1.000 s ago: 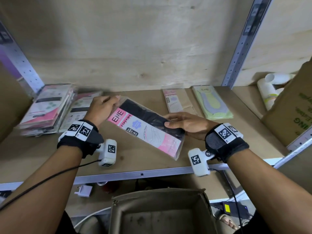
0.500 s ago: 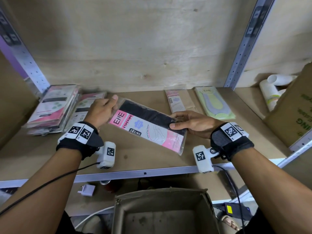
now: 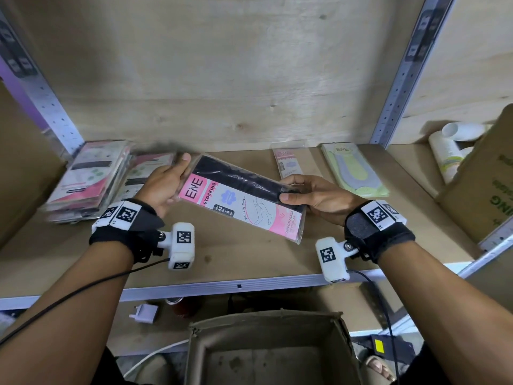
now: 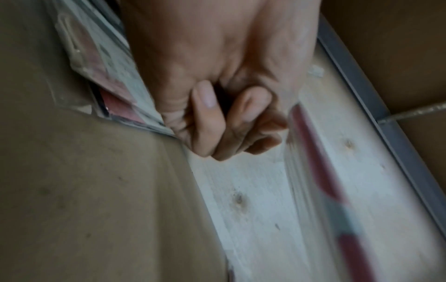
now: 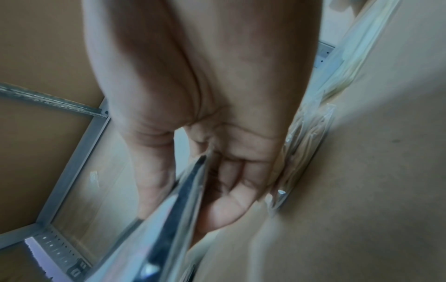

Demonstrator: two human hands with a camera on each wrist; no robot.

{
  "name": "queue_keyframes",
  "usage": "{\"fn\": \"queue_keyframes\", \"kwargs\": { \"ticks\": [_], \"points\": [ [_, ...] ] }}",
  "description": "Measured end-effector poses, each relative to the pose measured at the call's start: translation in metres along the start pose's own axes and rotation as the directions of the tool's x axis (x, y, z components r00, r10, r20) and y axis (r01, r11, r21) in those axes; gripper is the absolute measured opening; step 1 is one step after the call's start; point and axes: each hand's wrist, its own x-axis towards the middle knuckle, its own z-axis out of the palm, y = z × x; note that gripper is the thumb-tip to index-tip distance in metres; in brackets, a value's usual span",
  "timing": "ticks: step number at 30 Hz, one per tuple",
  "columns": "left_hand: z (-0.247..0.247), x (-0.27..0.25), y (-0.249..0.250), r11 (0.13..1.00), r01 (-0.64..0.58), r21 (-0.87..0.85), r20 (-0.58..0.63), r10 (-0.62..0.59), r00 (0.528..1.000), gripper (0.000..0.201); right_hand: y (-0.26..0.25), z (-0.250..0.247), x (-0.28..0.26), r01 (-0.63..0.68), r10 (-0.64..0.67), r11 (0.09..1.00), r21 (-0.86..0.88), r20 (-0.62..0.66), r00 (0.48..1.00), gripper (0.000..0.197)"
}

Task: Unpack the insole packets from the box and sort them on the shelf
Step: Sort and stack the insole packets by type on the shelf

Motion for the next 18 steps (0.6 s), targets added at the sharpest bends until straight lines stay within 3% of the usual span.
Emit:
{"fn": "queue_keyframes", "kwargs": {
  "ticks": [6,10,12,14,18],
  "points": [
    [-0.002,-0.005,0.004,0.987,0.034,-0.16,0.109,-0.017,0.994,0.044,-0.001,0.001,0.0,0.032,-0.032,0.999,-0.027,0.006,0.999,0.032],
    [0.002,-0.003,0.001,0.994,0.043,-0.1,0.041,-0.039,0.998,0.05,0.001,0.0,0.0,0.016,-0.016,1.0,-0.001,-0.029,0.999,0.028],
    [0.002,0.0,-0.002,0.989,0.069,-0.134,-0.042,-0.076,0.996,0.052,0.003,0.0,0.0,0.003,0.0,0.999,0.053,-0.073,0.997,0.025],
    [-0.002,0.003,-0.005,0.958,0.077,-0.277,-0.079,-0.102,0.992,0.054,0.005,0.002,0.001,0.003,0.014,0.991,0.13,-0.125,0.992,0.019],
    [0.003,-0.002,-0.006,0.931,0.151,-0.333,0.044,-0.144,0.989,0.075,0.004,0.007,0.004,0.038,0.023,0.954,0.299,-0.197,0.98,0.012]
  ]
}}
